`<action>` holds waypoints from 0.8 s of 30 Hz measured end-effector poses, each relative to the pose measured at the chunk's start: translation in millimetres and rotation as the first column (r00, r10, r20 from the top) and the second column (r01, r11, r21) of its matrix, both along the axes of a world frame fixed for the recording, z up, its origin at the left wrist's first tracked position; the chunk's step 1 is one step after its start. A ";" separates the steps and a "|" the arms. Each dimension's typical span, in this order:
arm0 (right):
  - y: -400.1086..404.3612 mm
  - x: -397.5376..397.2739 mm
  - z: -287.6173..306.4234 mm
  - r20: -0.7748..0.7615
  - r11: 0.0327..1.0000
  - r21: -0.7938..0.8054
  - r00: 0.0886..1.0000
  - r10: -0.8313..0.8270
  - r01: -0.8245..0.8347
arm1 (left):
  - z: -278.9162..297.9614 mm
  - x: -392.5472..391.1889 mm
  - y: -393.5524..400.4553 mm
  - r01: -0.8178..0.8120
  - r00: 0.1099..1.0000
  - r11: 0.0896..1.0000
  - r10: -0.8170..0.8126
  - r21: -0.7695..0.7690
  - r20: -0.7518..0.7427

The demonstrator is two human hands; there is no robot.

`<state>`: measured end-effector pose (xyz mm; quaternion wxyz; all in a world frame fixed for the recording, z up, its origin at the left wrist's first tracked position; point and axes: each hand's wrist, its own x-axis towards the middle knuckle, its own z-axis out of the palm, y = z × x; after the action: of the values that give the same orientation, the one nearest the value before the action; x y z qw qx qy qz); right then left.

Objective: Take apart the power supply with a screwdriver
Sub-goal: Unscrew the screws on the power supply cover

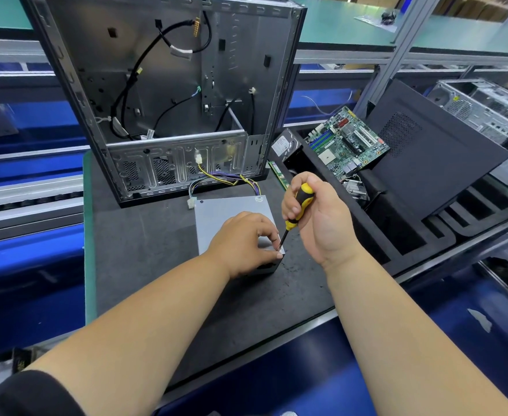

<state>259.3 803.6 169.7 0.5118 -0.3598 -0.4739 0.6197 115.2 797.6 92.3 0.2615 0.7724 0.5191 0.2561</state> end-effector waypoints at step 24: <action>2.5 1.2 -5.0 -0.037 0.999 -0.037 0.999 0.025 -0.027 | -1.8 0.0 2.0 -0.002 1.000 1.000 0.002 0.010 -0.011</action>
<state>260.5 806.1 164.7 0.5053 -0.3519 -0.4573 0.6417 115.2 799.6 90.5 0.2543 0.7748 0.5199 0.2545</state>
